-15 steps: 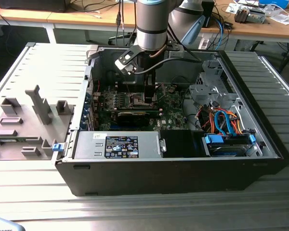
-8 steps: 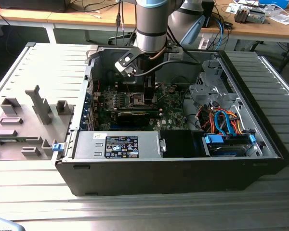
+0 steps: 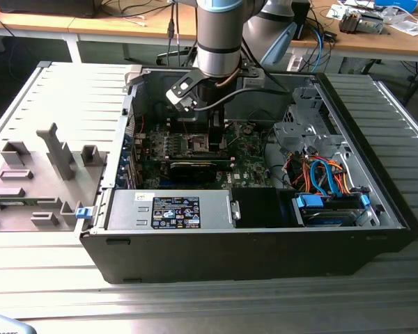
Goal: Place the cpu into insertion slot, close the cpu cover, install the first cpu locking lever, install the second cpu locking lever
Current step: 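Place the cpu into insertion slot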
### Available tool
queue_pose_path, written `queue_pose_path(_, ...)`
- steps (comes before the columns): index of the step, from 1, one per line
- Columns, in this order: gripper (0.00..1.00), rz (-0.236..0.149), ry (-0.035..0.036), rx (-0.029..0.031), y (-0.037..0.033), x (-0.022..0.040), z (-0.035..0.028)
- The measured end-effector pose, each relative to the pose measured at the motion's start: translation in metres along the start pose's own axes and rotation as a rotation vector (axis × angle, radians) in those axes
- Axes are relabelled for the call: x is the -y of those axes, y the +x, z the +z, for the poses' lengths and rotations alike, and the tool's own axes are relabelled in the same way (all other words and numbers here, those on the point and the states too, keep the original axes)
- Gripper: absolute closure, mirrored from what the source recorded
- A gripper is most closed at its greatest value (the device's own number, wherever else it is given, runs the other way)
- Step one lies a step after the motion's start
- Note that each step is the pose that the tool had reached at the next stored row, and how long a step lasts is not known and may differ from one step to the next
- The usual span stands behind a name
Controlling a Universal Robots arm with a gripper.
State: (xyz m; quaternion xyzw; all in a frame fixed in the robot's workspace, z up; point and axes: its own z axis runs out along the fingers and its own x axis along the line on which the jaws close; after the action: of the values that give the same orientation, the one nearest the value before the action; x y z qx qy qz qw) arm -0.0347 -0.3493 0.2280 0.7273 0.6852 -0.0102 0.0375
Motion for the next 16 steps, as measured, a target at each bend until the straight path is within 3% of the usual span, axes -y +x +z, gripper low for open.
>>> queue_pose_path(16, 0.46, 0.0, 0.0, 0.0001, 0.0002, 0.0002, 0.003)
